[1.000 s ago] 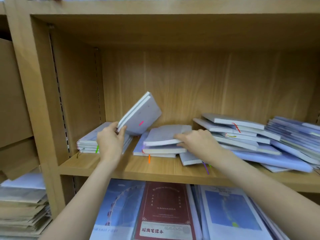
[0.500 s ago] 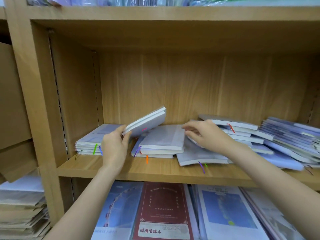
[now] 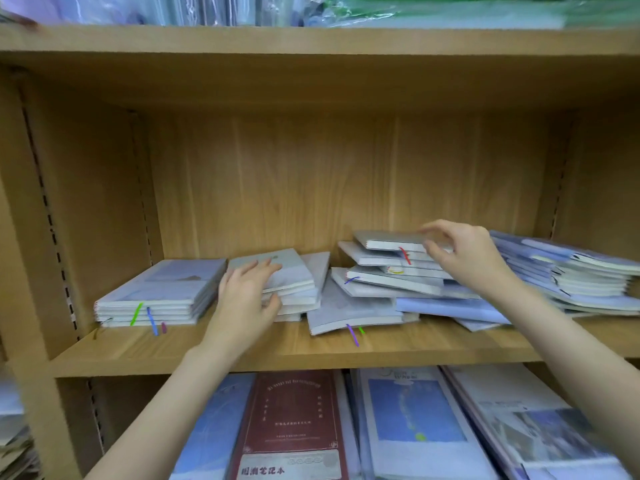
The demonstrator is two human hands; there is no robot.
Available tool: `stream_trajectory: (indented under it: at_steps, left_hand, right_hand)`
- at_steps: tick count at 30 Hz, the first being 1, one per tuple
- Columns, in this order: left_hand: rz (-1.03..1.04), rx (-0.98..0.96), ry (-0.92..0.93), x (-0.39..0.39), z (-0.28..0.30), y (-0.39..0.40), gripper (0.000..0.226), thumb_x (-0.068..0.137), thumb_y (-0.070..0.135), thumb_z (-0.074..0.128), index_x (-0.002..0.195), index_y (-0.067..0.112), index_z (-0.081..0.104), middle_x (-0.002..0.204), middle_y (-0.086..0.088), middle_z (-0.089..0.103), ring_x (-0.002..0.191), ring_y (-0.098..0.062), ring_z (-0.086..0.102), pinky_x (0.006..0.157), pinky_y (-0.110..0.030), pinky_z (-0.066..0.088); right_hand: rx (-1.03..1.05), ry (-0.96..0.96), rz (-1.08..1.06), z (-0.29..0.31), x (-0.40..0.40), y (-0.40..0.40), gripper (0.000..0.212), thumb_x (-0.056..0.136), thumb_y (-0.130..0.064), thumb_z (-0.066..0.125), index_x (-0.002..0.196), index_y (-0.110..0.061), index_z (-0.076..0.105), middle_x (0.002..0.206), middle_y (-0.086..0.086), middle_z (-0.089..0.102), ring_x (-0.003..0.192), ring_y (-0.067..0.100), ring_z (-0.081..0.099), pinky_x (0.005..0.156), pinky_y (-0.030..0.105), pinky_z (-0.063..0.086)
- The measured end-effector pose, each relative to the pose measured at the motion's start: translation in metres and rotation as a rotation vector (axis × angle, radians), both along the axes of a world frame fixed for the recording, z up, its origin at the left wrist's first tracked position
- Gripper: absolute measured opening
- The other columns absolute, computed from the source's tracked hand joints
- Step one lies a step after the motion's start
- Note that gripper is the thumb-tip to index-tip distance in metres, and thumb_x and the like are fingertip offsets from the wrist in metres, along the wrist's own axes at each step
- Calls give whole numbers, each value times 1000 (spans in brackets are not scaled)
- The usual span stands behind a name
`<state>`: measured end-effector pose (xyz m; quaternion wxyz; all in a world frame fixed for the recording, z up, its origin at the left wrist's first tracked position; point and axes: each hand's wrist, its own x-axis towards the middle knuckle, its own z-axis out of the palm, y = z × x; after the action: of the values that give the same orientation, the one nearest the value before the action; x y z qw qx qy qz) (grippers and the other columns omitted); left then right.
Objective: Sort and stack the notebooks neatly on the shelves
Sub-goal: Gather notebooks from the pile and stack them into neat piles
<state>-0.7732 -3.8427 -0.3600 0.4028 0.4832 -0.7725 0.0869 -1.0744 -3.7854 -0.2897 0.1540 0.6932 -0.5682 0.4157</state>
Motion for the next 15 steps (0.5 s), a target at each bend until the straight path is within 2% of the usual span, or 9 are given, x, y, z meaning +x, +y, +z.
stream_trajectory:
  at_steps: [2,4,5,8,10,12,13,15]
  left_hand:
    - [-59,18,13,-25,10,4,52,77,22,48,127,11,55,134,-10,53,129,-30,42,107,-40,28]
    - [-114,32,54,-49,19,4,46,84,15,53,130,11,53,135,-7,52,128,-27,42,106,-33,28]
    - [-133,47,74,-59,22,5,46,86,10,55,131,12,51,134,-6,53,127,-26,43,102,-28,28]
    - [-191,175,192,-86,31,3,47,87,8,55,132,15,49,123,-4,57,118,-20,50,89,-22,34]
    - [-284,307,342,-101,37,0,44,86,3,55,129,13,50,117,-1,57,119,-17,51,93,-24,39]
    - [-350,449,503,-113,40,-3,43,86,-2,55,127,9,50,114,1,55,119,-17,51,93,-23,40]
    - [-354,499,546,-117,41,-4,43,86,-2,55,128,7,50,116,0,55,119,-16,51,93,-21,39]
    - [-354,524,550,-123,40,-10,43,86,-1,57,128,5,50,121,-4,58,115,-16,54,95,-22,41]
  right_hand:
    - [183,26,-8,-1,-15,-4,43,88,-24,64,128,-12,54,126,8,58,102,16,58,86,22,31]
    - [389,-1,-18,-1,-30,-9,64,84,-35,67,139,-18,40,137,9,46,121,24,47,98,29,33]
    - [432,-39,-2,-2,-36,-13,66,84,-37,67,141,-19,38,139,8,44,124,24,44,100,30,33]
    - [411,-110,64,-4,-49,-26,55,87,-35,64,136,-20,47,137,1,50,120,20,49,95,24,35]
    - [375,-102,67,-9,-55,-33,46,88,-34,62,131,-20,54,133,1,56,122,19,49,95,23,34]
    - [335,-105,70,-15,-58,-37,42,90,-35,59,130,-21,57,118,2,65,111,20,54,88,23,36]
    - [313,-105,74,-19,-59,-39,42,91,-35,58,130,-21,57,111,3,67,103,20,56,82,23,36]
    - [250,-66,81,-23,-61,-42,41,92,-32,56,130,-16,57,116,6,66,108,21,58,86,23,38]
